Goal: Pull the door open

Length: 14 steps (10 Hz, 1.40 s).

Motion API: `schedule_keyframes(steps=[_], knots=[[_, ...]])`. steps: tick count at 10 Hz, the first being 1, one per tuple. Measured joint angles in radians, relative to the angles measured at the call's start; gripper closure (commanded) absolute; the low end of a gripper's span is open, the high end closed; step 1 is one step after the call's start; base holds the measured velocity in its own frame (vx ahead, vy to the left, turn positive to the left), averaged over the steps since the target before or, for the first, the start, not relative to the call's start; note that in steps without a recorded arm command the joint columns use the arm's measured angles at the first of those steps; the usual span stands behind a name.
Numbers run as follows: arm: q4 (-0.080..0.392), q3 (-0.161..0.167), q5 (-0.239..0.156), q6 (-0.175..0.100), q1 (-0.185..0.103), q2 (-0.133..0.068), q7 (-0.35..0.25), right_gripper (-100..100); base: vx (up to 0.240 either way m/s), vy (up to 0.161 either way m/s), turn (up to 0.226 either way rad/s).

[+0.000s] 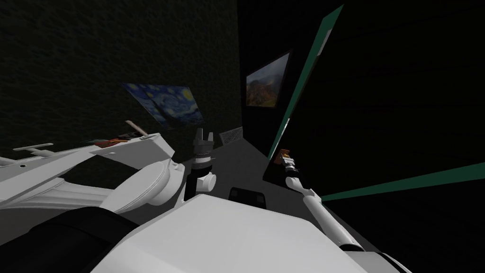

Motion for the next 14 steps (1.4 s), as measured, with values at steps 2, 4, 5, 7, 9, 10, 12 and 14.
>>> schedule_keyframes(steps=[2, 4, 5, 7, 9, 10, 12, 14], knots=[[-0.013, 0.026, 0.003, -0.008, 0.009, -0.020, -0.022, 100, -0.234, -0.076, 0.098], [-0.035, 0.049, 0.004, -0.010, 0.022, -0.038, -0.038, 100, -0.208, -0.075, 0.091], [-0.040, 0.063, 0.006, -0.014, 0.025, -0.047, -0.049, 100, -0.090, -0.032, 0.028], [-0.042, 0.077, 0.007, -0.017, 0.031, -0.056, -0.059, 100, -0.159, -0.065, 0.096], [-0.053, 0.095, 0.009, -0.027, 0.036, -0.073, -0.076, 100, -0.181, -0.081, 0.102], [-0.058, 0.107, 0.010, -0.033, 0.040, -0.083, -0.086, 100, -0.191, -0.090, 0.113], [-0.068, 0.133, 0.013, -0.045, 0.045, -0.106, -0.109, 100, -0.221, -0.101, 0.117], [-0.079, 0.161, 0.017, -0.058, 0.053, -0.127, -0.131, 100, -0.190, -0.078, 0.091]])
